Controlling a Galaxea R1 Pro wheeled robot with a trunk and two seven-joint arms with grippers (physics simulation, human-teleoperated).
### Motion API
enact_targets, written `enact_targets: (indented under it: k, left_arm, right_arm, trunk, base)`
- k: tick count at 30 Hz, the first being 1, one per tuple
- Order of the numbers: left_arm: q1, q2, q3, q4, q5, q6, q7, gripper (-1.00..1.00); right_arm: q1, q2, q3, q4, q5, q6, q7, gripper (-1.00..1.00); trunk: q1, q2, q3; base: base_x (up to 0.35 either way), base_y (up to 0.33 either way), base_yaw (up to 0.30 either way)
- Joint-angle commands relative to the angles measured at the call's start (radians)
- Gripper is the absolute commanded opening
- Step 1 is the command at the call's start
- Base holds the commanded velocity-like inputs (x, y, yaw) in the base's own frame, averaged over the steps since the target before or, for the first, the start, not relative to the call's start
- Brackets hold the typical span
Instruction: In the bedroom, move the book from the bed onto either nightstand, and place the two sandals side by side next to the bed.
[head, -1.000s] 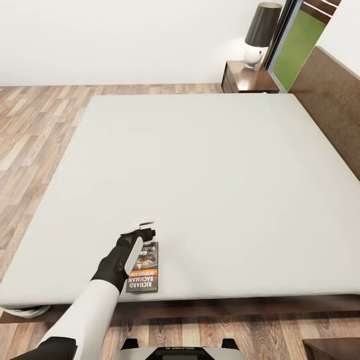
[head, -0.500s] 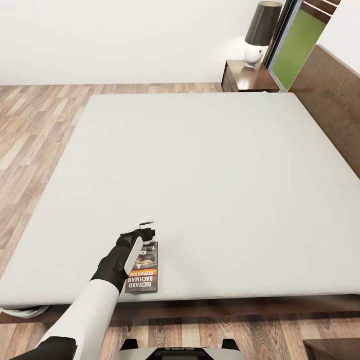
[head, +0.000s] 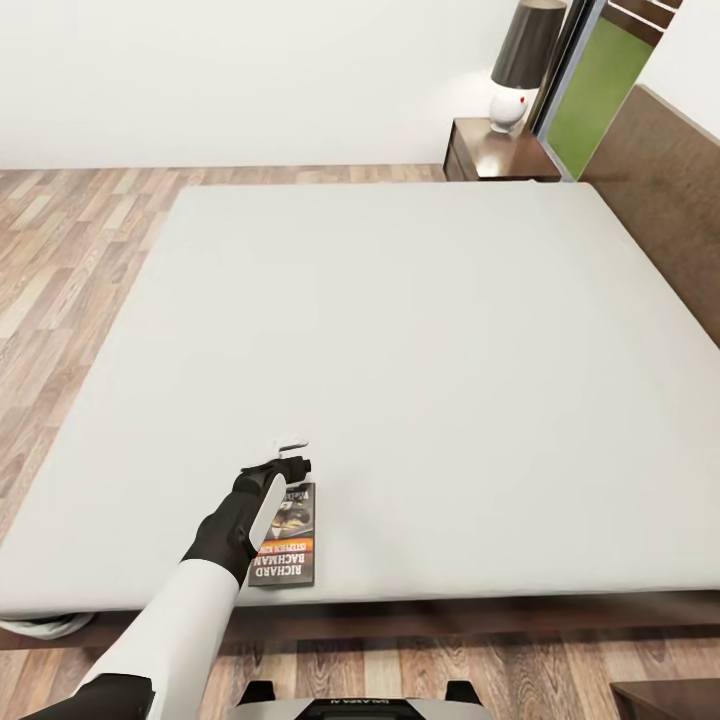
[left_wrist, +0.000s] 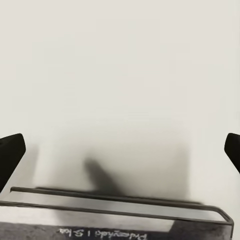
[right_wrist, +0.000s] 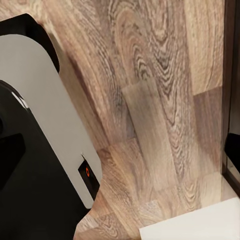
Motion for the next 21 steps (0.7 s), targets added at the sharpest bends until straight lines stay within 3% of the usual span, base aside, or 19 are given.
enact_targets:
  k: [1,9,15,21]
  left_arm:
    - [0.0,0.0,0.0,-0.001,0.011,0.003,0.007,1.0]
    - [0.0,0.0,0.0,-0.001,0.011,0.003,0.007,1.0]
    - [0.0,0.0,0.0,-0.001,0.011,0.003,0.007,1.0]
    - [0.0,0.0,0.0,-0.001,0.011,0.003,0.007,1.0]
  right_arm:
    - [0.0,0.0,-0.008,0.001,-0.003,-0.002,0.006,1.0]
    - [0.0,0.0,-0.008,0.001,-0.003,-0.002,0.006,1.0]
    - [-0.001,0.0,-0.008,0.001,-0.003,-0.002,0.006,1.0]
    - [0.0,0.0,-0.008,0.001,-0.003,-0.002,0.006,1.0]
  trunk:
    - [0.004,-0.008,-0.004]
    - [0.004,-0.008,-0.004]
    - [0.027,-0.05,-0.023]
    - [0.027,-0.05,-0.023]
  base:
    - [0.0,0.0,0.0]
    - [0.0,0.0,0.0]
    - [0.0,0.0,0.0]
    - [0.0,0.0,0.0]
